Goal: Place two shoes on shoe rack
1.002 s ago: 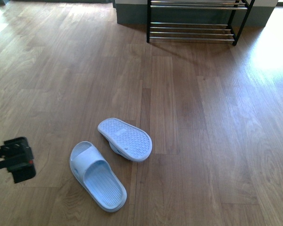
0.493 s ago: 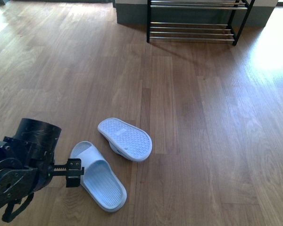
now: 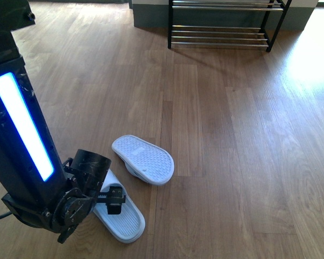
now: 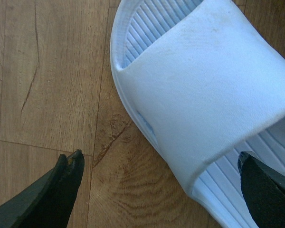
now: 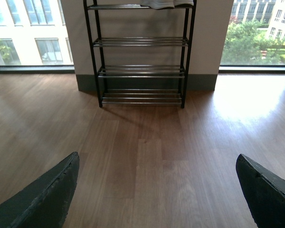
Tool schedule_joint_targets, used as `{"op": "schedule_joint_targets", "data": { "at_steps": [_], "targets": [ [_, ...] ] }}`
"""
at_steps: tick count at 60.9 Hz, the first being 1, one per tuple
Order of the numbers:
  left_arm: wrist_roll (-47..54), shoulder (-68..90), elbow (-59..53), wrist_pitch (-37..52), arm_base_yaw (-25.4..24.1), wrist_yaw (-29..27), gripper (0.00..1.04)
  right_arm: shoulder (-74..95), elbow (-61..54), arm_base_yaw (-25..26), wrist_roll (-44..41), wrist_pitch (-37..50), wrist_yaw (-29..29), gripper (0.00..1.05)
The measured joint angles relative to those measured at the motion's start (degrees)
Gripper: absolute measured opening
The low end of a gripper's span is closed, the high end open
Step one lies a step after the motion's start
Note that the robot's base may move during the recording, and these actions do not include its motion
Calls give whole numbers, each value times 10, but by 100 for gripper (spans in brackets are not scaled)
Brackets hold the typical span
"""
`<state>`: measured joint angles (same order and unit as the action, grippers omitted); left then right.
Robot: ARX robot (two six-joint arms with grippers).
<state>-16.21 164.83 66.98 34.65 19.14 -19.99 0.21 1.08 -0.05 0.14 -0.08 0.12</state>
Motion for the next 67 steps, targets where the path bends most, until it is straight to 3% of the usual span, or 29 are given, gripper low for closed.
{"op": "schedule_joint_targets", "data": {
  "at_steps": [10, 21, 28, 56, 67],
  "targets": [
    [-7, 16, 16, -7, -3, -29, 95, 0, 0, 0, 0, 0, 0, 96],
    [57, 43, 22, 67, -9, -101, 94, 0, 0, 0, 0, 0, 0, 96],
    [89, 56, 28, 64, -11, -98, 73, 0, 0, 0, 0, 0, 0, 96],
    [91, 61, 32, 37, -26, -101, 4, 0, 0, 0, 0, 0, 0, 96],
    [90, 42, 1, 55, -37, -94, 2, 0, 0, 0, 0, 0, 0, 96]
  ]
}}
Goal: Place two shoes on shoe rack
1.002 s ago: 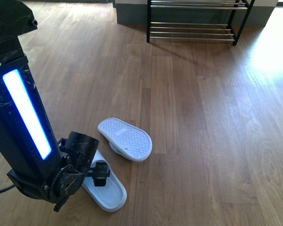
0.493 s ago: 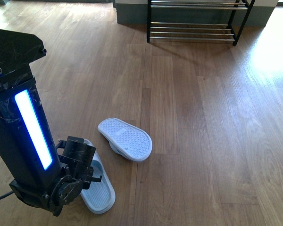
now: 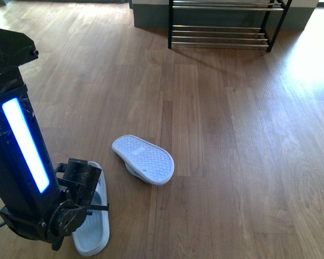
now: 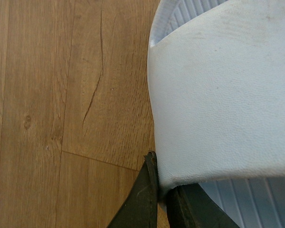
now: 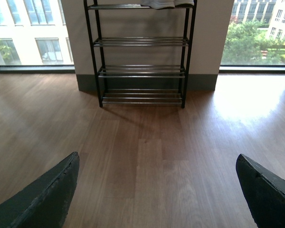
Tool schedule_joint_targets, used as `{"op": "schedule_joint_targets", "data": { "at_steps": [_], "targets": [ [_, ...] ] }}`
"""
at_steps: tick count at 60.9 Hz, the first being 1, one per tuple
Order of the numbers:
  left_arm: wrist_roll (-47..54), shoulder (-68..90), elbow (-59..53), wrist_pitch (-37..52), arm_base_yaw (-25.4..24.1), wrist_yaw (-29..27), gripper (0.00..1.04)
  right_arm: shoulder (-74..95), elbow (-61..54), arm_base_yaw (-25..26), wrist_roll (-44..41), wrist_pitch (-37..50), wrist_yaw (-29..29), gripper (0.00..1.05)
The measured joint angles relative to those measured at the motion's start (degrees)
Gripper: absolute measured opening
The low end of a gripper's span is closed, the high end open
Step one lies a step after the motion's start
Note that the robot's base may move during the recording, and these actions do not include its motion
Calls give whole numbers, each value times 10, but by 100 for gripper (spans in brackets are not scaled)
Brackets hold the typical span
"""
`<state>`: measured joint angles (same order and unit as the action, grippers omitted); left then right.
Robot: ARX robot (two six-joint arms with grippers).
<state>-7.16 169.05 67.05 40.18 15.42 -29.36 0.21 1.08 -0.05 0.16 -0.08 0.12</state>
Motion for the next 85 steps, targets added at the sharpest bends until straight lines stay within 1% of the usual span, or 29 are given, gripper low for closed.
{"op": "schedule_joint_targets", "data": {
  "at_steps": [6, 8, 11, 18, 24, 32, 36, 43, 46, 50, 54, 57, 62, 64, 65, 69, 70, 73, 78, 80, 85],
  "targets": [
    [2, -47, -41, 12, -14, -4, 2, 0, 0, 0, 0, 0, 0, 96],
    [-5, -82, -67, 4, -22, -2, 2, 0, 0, 0, 0, 0, 0, 96],
    [3, -131, -106, 19, -33, -3, 2, 0, 0, 0, 0, 0, 0, 96],
    [3, -296, -212, 17, -75, 19, 2, 0, 0, 0, 0, 0, 0, 96],
    [28, -438, -308, 51, -100, 23, 2, 0, 0, 0, 0, 0, 0, 96],
    [47, -590, -400, 59, -105, 26, 2, 0, 0, 0, 0, 0, 0, 96],
    [52, -702, -464, 39, -103, 28, 2, 0, 0, 0, 0, 0, 0, 96],
    [53, -848, -535, -15, -96, 23, 2, 0, 0, 0, 0, 0, 0, 96],
    [51, -942, -568, -65, -92, 21, 2, 0, 0, 0, 0, 0, 0, 96],
    [55, -1020, -593, -104, -88, 19, 2, 0, 0, 0, 0, 0, 0, 96],
    [61, -1121, -620, -162, -81, 5, 2, 0, 0, 0, 0, 0, 0, 96],
    [57, -1195, -636, -215, -77, 2, 2, 0, 0, 0, 0, 0, 0, 96],
    [36, -1350, -656, -360, -69, -6, 2, 0, 0, 0, 0, 0, 0, 96],
    [32, -1389, -661, -394, -69, -7, 2, 0, 0, 0, 0, 0, 0, 96],
    [28, -1425, -663, -426, -71, -6, 2, 0, 0, 0, 0, 0, 0, 96],
    [14, -1493, -663, -473, -85, 15, 2, 0, 0, 0, 0, 0, 0, 96],
    [8, -1511, -662, -478, -92, 31, 2, 0, 0, 0, 0, 0, 0, 96],
    [4, -1533, -662, -452, -110, 54, 2, 0, 0, 0, 0, 0, 0, 96],
    [22, -1504, -663, -345, -149, 89, 2, 0, 0, 0, 0, 0, 1, 96],
    [22, -1490, -663, -327, -162, 100, 2, 0, 0, 0, 0, 0, 1, 96],
    [19, -1460, -664, -321, -184, 114, 2, 0, 0, 0, 0, 0, 0, 96]
  ]
}}
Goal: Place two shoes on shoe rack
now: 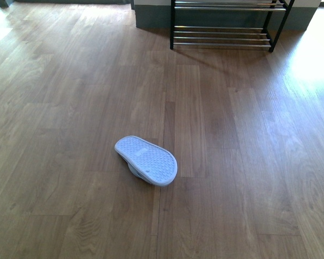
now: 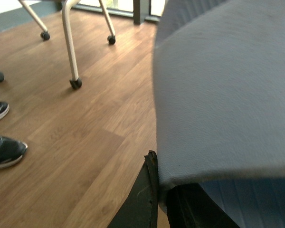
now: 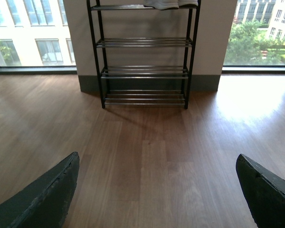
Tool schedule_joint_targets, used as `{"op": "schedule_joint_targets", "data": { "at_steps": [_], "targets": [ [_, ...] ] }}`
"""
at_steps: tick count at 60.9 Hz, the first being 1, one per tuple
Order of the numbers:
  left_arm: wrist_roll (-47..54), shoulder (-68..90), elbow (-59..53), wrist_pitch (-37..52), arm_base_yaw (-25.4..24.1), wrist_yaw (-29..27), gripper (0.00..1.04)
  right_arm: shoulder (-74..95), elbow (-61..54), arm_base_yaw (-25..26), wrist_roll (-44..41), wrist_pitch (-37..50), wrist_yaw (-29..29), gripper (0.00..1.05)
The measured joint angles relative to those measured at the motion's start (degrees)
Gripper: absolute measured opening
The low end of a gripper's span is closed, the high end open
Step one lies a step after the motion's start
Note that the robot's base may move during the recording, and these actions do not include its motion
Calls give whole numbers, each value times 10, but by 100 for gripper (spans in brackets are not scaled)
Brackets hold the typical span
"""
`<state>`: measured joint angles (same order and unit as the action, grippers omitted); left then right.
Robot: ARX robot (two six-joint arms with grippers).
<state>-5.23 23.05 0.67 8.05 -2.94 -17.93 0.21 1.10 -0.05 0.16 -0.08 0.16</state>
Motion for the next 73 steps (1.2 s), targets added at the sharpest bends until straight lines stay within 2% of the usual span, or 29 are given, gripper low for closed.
{"op": "schedule_joint_targets", "data": {
  "at_steps": [8, 24, 39, 46, 50, 59, 63, 73],
  "targets": [
    [-1, 57, 0, 51, -25, 22, 2, 0, 0, 0, 0, 0, 0, 96],
    [-2, 63, -1, 45, -26, 30, 2, 0, 0, 0, 0, 0, -3, 96],
    [21, 187, -1, 83, -72, 74, 2, 0, 0, 0, 0, 0, -3, 96],
    [54, 164, -2, 136, -46, 59, 2, 0, 0, 0, 0, 0, -2, 96],
    [92, 155, -5, 196, -22, 38, 2, 0, 0, 0, 0, 0, -2, 96],
    [93, 157, -5, 167, -25, 43, 2, 0, 0, 0, 0, 0, -2, 96],
    [85, 158, -5, 152, -32, 47, 16, 0, 0, 0, 0, 0, -2, 96],
    [74, 165, -5, 139, -45, 61, 41, 0, 0, 0, 0, 0, -2, 96]
  ]
}}
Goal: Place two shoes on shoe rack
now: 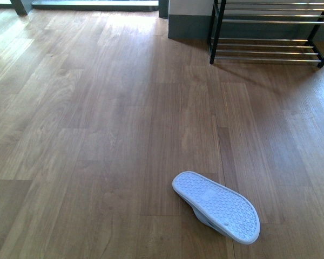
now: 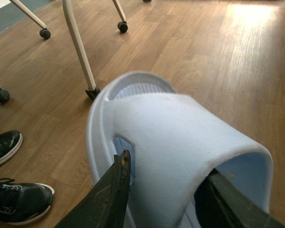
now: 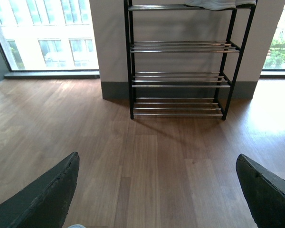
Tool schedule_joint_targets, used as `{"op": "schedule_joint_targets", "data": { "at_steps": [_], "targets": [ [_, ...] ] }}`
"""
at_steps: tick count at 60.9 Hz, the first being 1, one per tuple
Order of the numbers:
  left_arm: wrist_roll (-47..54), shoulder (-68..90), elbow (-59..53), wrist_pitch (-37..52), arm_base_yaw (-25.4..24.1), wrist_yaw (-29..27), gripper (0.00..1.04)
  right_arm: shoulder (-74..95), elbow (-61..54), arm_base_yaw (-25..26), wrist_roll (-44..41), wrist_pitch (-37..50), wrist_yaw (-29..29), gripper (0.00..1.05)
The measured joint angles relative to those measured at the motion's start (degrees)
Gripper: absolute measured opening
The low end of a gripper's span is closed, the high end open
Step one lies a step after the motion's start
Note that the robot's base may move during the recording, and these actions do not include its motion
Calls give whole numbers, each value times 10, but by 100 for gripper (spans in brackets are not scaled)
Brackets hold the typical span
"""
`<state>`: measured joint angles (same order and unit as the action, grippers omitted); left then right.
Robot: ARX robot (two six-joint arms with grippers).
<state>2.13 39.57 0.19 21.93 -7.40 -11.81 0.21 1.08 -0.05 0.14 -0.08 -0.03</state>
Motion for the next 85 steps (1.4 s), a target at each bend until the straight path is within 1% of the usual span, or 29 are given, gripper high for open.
{"op": "schedule_joint_targets", "data": {
  "at_steps": [15, 21, 27, 29, 31, 32, 36, 37, 38, 39, 40, 43, 50, 54, 57, 61, 80, 81, 82, 84, 85],
  "targets": [
    [-2, 51, 0, 62, -5, 9, 82, 0, 0, 0, 0, 0, 0, 96],
    [0, 55, 0, 67, -5, 6, 97, 0, 0, 0, 0, 0, 0, 96],
    [6, 57, -1, 76, -6, 7, 95, 0, 0, 0, 0, 0, 0, 96],
    [12, 58, -1, 93, -11, 0, 95, 0, 0, 0, 0, 0, 0, 96],
    [22, 63, -2, 114, -13, -13, 93, 0, 0, 0, 0, 0, 0, 96],
    [31, 68, -2, 132, -16, -19, 90, 0, 0, 0, 0, 0, 0, 96],
    [61, 92, -5, 194, -20, -38, 82, 0, 0, 0, 0, 0, 0, 96],
    [67, 101, -5, 215, -20, -47, 77, 0, 0, 0, 0, 0, 0, 96],
    [72, 109, -5, 228, -19, -47, 76, 0, 0, 0, 0, 0, 0, 96],
    [93, 123, -5, 250, -19, -53, 71, 0, 0, 0, 0, 0, 0, 96],
    [99, 134, -5, 267, -19, -49, 66, 0, 0, 0, 0, 0, 0, 96],
    [101, 151, -5, 289, -19, -38, 60, 0, 0, 0, 0, 0, 0, 96],
    [107, 165, -5, 293, -20, -34, 78, 0, 0, 0, 0, 0, 0, 96],
    [108, 165, -5, 294, -20, -34, 91, 0, 0, 0, 0, 0, 0, 96],
    [110, 165, -5, 294, -20, -34, 97, 0, 0, 0, 0, 0, 0, 96],
    [111, 165, -5, 294, -20, -34, 95, 0, 0, 0, 0, 0, 0, 96],
    [112, 165, -5, 294, -20, -34, 95, 0, 0, 0, 0, 0, 0, 96],
    [108, 171, -6, 304, -24, -17, 94, 0, 0, 0, 0, 0, 0, 96],
    [103, 181, -6, 327, -32, 9, 90, 0, 0, 0, 0, 0, 0, 96],
    [89, 190, -6, 347, -38, 32, 85, 0, 0, 0, 0, 0, 0, 96],
    [79, 195, -6, 364, -43, 58, 81, 0, 0, 0, 0, 0, 0, 96]
  ]
}}
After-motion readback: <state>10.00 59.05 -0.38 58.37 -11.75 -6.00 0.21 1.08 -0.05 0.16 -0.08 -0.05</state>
